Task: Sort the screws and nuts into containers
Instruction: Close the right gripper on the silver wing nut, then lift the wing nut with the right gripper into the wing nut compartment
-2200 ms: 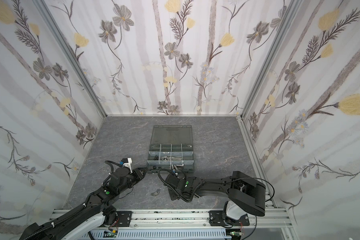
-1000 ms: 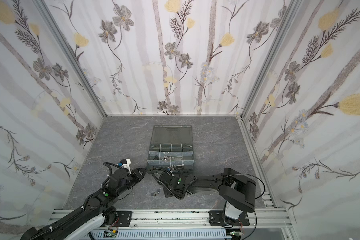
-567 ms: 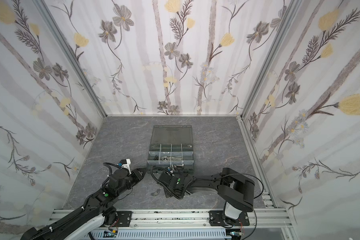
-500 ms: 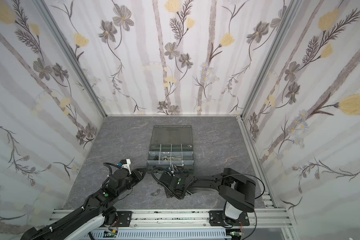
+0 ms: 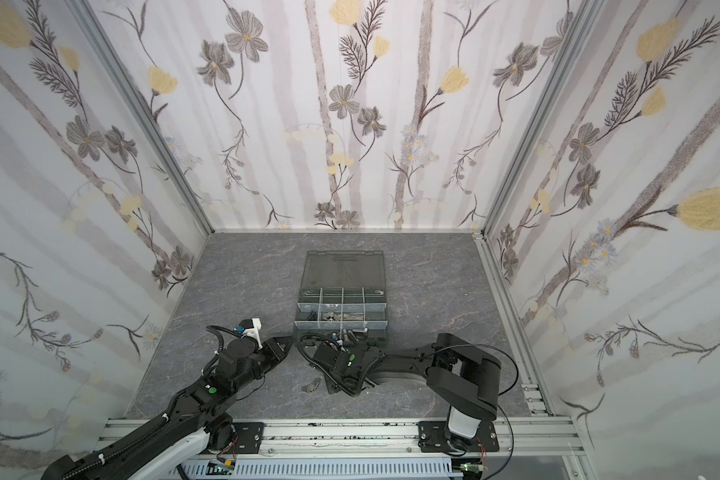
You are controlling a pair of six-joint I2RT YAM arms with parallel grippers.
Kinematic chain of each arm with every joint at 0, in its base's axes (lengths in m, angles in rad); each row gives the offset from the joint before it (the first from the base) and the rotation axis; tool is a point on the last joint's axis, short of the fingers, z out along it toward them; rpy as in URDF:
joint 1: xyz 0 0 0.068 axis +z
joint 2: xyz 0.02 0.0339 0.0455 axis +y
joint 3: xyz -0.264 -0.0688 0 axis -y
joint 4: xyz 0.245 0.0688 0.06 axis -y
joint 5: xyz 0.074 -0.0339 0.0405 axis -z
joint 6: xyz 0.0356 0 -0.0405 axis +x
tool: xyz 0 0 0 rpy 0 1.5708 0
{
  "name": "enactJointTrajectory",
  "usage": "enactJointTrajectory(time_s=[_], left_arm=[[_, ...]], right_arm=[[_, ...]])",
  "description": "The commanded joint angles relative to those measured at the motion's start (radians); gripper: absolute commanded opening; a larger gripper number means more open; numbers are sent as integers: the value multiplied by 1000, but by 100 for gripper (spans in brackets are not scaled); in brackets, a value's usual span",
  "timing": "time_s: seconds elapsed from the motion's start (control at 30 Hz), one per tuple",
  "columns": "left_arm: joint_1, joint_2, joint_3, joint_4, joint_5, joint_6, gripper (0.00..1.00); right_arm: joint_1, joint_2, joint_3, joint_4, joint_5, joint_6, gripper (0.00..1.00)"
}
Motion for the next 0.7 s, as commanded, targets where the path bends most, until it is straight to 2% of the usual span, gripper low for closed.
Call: enactJointTrajectory(time_s=[0.0,0.23,0.5,0.67], left_arm=[[1,2,3,7,-8,-8,30],[1,11,0,5,-6,-5,30],[1,24,2,6,-18,-5,30],[1,28,8,7,-11,-6,30]], right_arm=[[2,22,20,-31,37,6,30],[2,16,8,-35,42,-9,18],[1,-86,15,-41,99,-38,18],[-46,-146,78,-50,128,-107,18]])
